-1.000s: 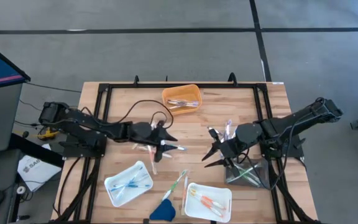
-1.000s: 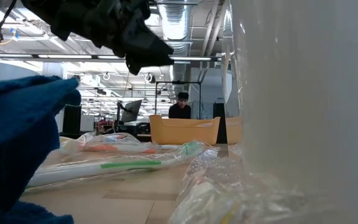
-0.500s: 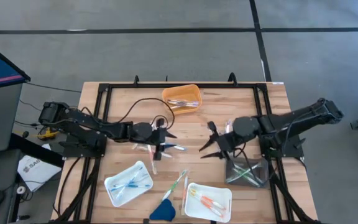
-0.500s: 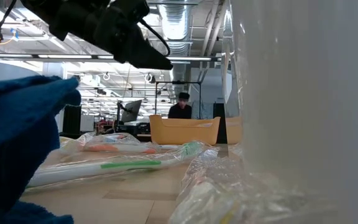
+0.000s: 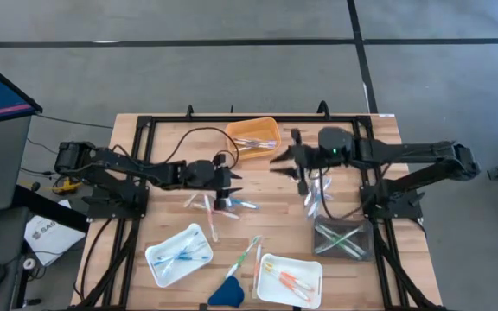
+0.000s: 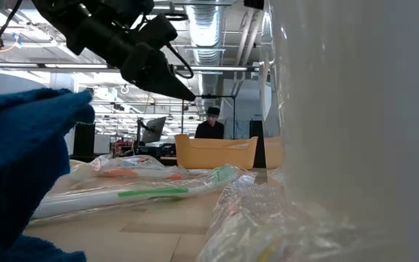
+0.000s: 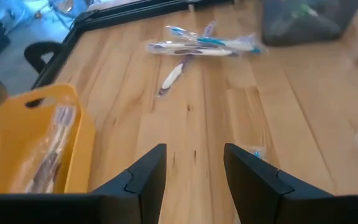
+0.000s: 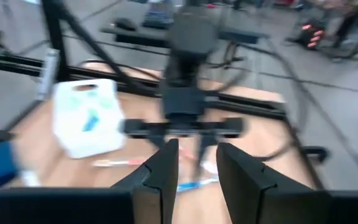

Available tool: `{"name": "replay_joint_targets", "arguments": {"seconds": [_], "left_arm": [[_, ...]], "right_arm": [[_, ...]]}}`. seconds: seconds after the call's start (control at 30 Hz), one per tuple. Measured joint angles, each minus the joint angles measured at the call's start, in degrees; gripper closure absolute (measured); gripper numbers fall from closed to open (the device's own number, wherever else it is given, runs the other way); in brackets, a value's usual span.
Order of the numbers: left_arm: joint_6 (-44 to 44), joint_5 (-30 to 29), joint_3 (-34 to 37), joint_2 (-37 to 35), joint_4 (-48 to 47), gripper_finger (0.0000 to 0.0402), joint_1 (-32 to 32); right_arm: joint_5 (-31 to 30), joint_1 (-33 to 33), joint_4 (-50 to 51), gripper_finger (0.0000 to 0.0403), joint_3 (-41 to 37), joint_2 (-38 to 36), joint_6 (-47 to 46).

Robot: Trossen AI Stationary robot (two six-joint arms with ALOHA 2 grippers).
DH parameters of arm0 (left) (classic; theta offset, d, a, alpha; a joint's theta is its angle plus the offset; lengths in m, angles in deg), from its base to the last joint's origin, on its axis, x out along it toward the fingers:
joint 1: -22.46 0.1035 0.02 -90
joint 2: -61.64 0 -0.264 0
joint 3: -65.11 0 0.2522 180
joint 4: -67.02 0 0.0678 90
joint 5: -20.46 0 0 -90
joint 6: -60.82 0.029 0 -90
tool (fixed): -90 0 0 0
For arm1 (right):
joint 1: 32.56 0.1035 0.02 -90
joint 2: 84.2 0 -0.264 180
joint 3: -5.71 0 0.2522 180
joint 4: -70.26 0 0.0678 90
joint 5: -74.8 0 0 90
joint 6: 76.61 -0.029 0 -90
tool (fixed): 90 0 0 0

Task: Pick & Place Toothbrushes
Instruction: Put the blue toothbrush into the left white bin

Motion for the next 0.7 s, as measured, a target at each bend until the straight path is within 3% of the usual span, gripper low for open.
{"name": "replay_joint_targets", "arguments": {"seconds": [0.37, 0.7], "left_arm": [[9.19, 2.49, 0.00, 1.00, -0.59, 0.0247, 2.23], [8.16, 14.33, -2.22, 14.65, -0.82, 0.0247, 4.50]], "right_arm": [[0.06, -16.83, -3.48, 0.0300, 0.02, 0.00, 2.36], [0.08, -23.45, -3.27, 0.0300, -0.37, -0.02, 0.66]]}}
